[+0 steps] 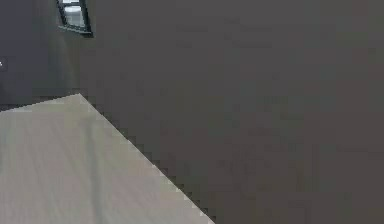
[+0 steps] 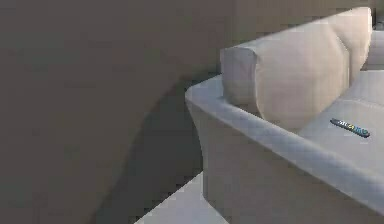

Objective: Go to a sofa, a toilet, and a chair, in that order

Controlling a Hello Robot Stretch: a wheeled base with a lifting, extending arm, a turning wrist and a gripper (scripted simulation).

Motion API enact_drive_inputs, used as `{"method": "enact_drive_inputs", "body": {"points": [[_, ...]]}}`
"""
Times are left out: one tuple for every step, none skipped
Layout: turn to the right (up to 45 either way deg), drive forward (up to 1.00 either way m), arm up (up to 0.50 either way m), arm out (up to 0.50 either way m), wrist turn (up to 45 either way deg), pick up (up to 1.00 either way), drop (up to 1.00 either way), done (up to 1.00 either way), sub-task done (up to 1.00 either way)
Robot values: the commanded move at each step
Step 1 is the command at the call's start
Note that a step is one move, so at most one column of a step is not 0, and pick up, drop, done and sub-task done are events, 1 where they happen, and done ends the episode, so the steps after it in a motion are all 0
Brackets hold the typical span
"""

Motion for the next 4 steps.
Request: {"method": "enact_drive_inputs", "body": {"points": [[-36.0,0.0,0.0,0.0,0.0,0.0,0.0,0.0,0.0],[0.0,1.0,0.0,0.0,0.0,0.0,0.0,0.0,0.0],[0.0,0.8,0.0,0.0,0.0,0.0,0.0,0.0,0.0],[-3.0,0.0,0.0,0.0,0.0,0.0,0.0,0.0,0.0]]}}
